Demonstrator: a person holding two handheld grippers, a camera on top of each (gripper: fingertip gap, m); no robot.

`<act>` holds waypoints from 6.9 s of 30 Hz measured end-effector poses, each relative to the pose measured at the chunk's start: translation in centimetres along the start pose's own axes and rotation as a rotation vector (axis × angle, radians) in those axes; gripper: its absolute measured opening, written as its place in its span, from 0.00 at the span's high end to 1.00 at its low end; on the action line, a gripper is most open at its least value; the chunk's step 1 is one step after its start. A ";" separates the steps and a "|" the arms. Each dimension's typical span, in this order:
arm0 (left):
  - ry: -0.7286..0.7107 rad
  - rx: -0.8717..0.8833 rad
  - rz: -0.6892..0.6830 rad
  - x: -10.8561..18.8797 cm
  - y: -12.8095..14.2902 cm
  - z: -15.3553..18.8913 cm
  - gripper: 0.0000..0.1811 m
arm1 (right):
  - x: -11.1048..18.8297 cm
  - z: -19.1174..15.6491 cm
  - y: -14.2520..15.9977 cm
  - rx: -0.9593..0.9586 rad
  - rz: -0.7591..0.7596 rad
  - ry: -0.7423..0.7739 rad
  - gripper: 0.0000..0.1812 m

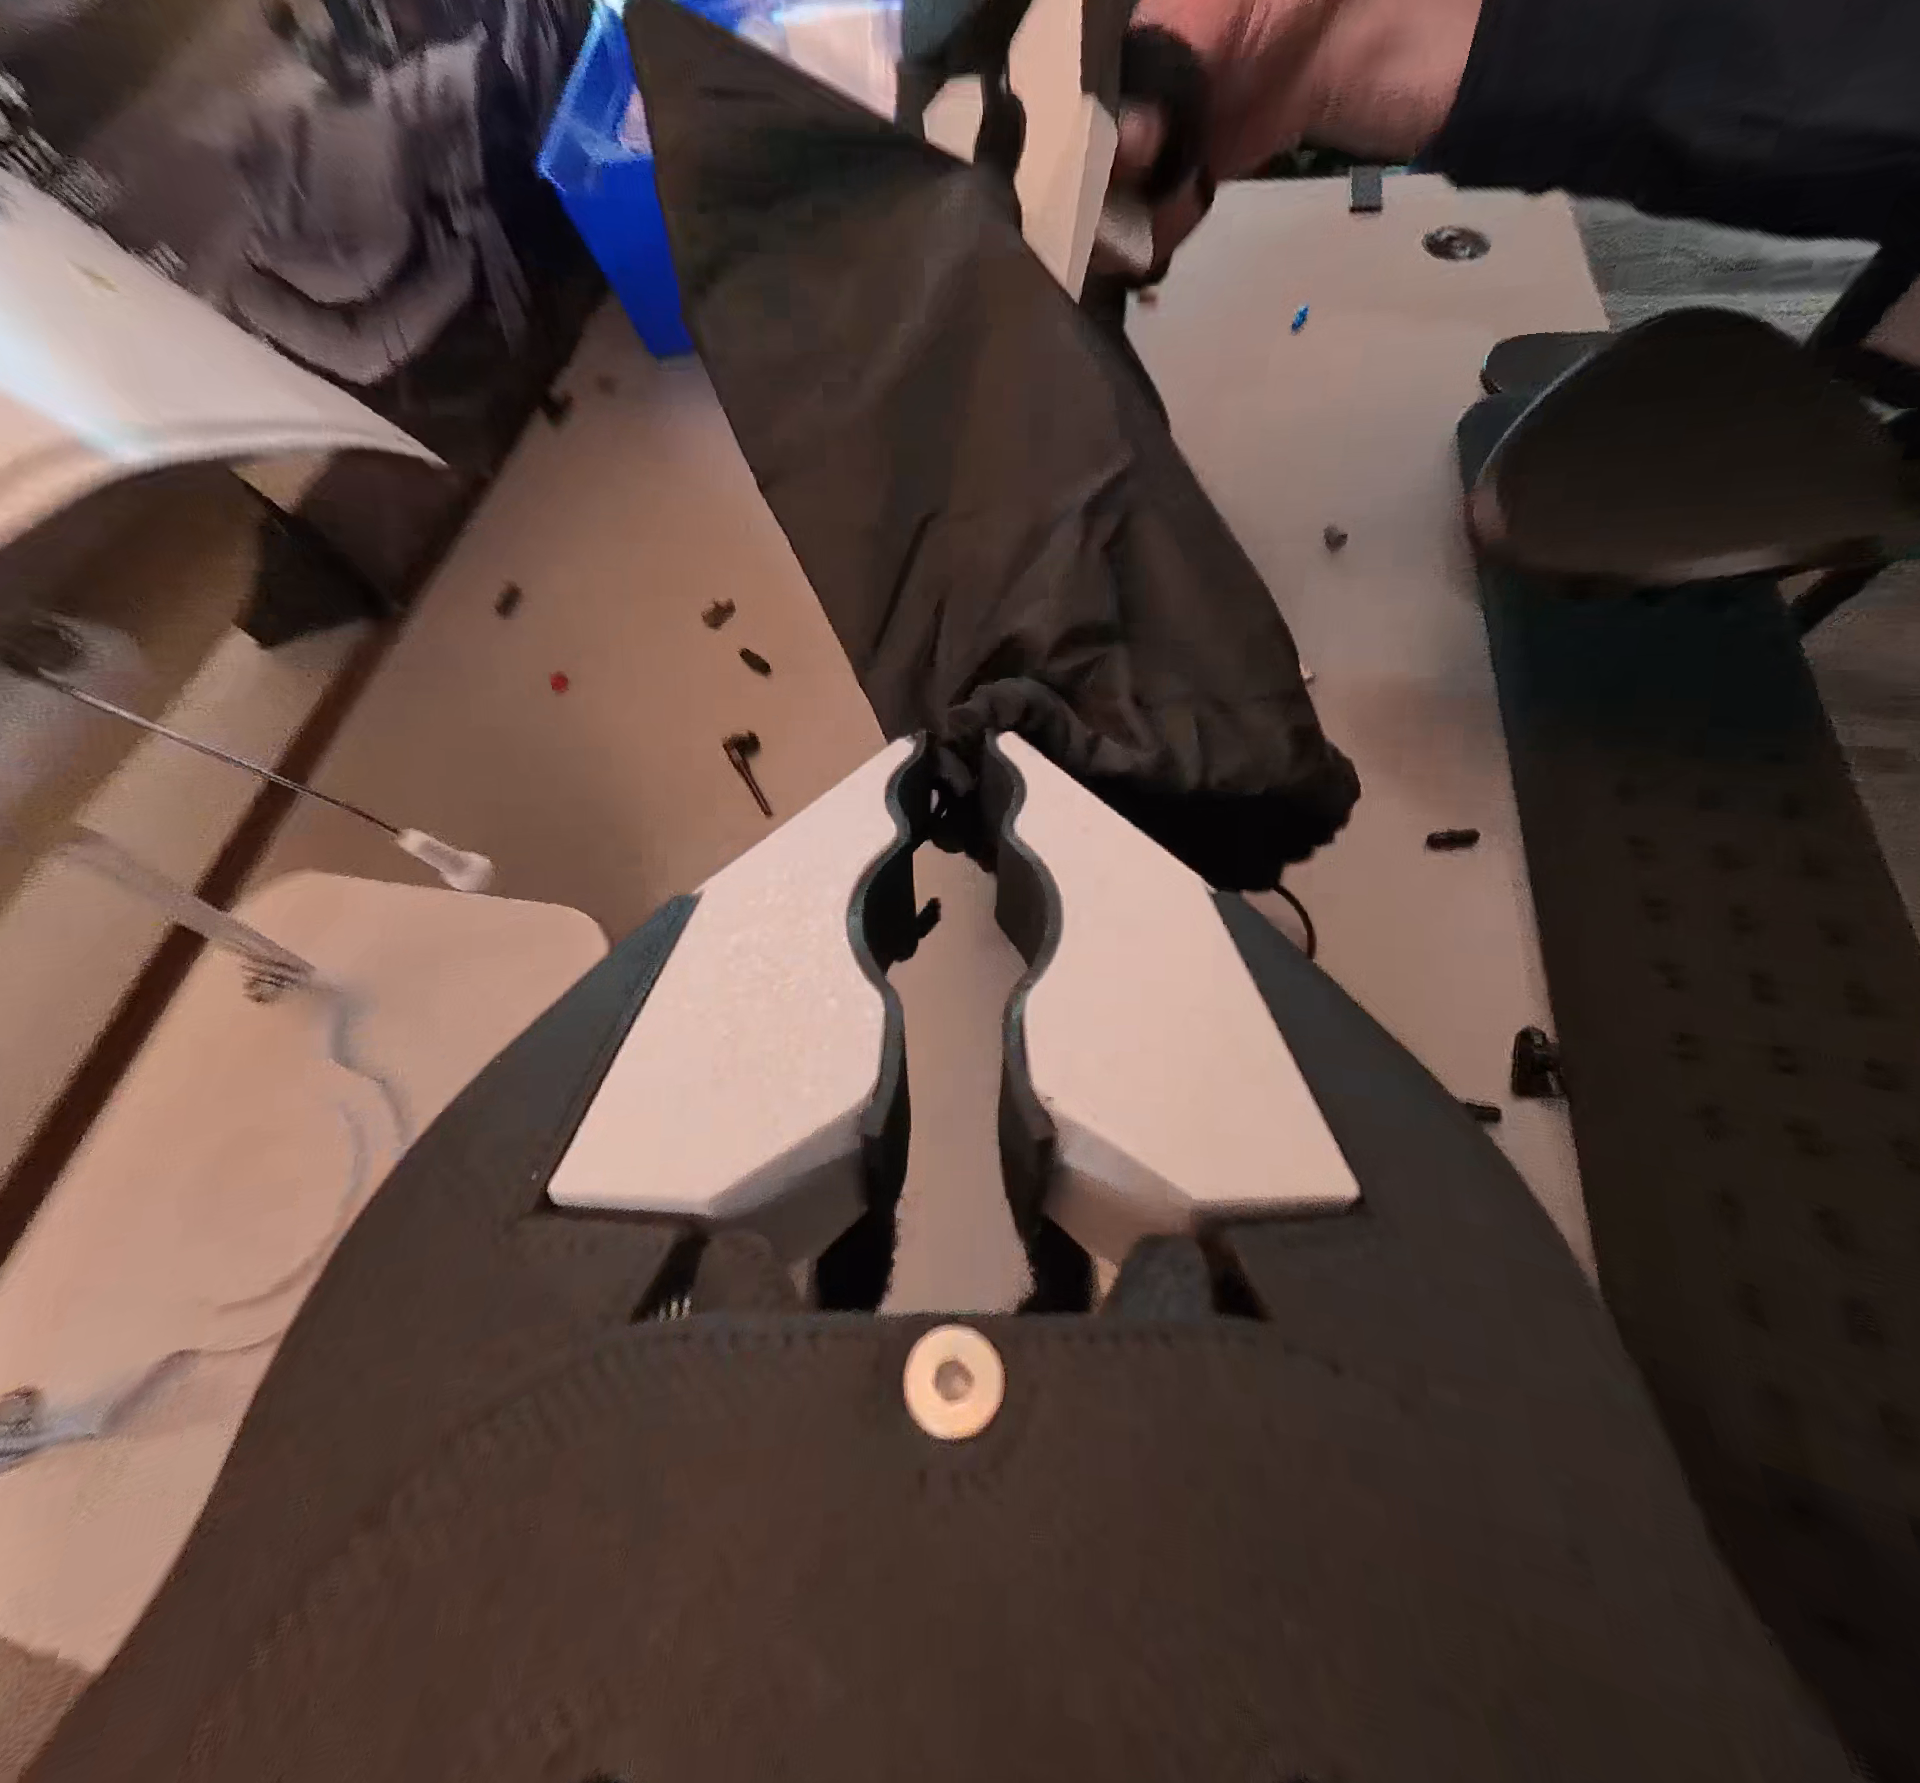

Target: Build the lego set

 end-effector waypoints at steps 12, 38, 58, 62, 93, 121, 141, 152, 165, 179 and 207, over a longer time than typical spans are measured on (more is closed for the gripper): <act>0.059 0.188 -0.085 1.7 1.9 -2.6 0.83 | 1.0 -0.8 -0.3 0.061 -0.312 0.325 1.00; 0.132 0.254 0.148 -3.9 -4.1 -2.9 1.00 | -4.3 -3.4 -4.5 0.203 -0.653 0.588 1.00; 0.146 0.311 0.274 -0.3 -2.7 -3.8 1.00 | -2.3 -5.0 -3.5 0.184 -0.386 0.494 1.00; 0.187 0.344 0.275 0.5 -2.7 -4.0 1.00 | -2.5 -5.8 -4.2 0.217 -0.390 0.480 1.00; 0.188 0.354 0.124 8.0 -2.9 -4.4 1.00 | -6.3 -9.3 -10.4 0.336 -0.438 0.471 1.00; 0.065 0.332 0.316 13.3 -6.8 -6.8 1.00 | -5.6 -12.6 -12.9 0.457 -0.121 0.412 1.00; 0.047 0.327 0.209 13.0 -4.1 -6.6 1.00 | -6.6 -10.9 -12.6 0.391 -0.111 0.353 1.00; 0.050 0.352 0.254 12.9 -4.9 -7.0 1.00 | -6.4 -11.3 -13.3 0.416 -0.047 0.348 0.99; 0.118 0.474 0.387 13.1 -5.8 -7.2 1.00 | -5.7 -10.2 -11.9 0.433 0.086 0.272 1.00; 0.036 0.354 0.233 12.3 -5.8 -7.8 1.00 | -4.7 -9.7 -11.4 0.376 0.032 0.336 1.00; 0.389 0.812 0.192 9.9 1.3 -5.3 0.79 | -5.1 -14.9 -11.9 0.716 0.122 0.391 1.00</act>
Point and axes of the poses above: each gripper's, where its closed fingertips meet, x back along the fingers, y out of its underside, z = x × y across the jaws, the point moved 4 cm from there along x, back along the fingers, and after that the axes turned 15 degrees about -y, right-handed, at the moved point
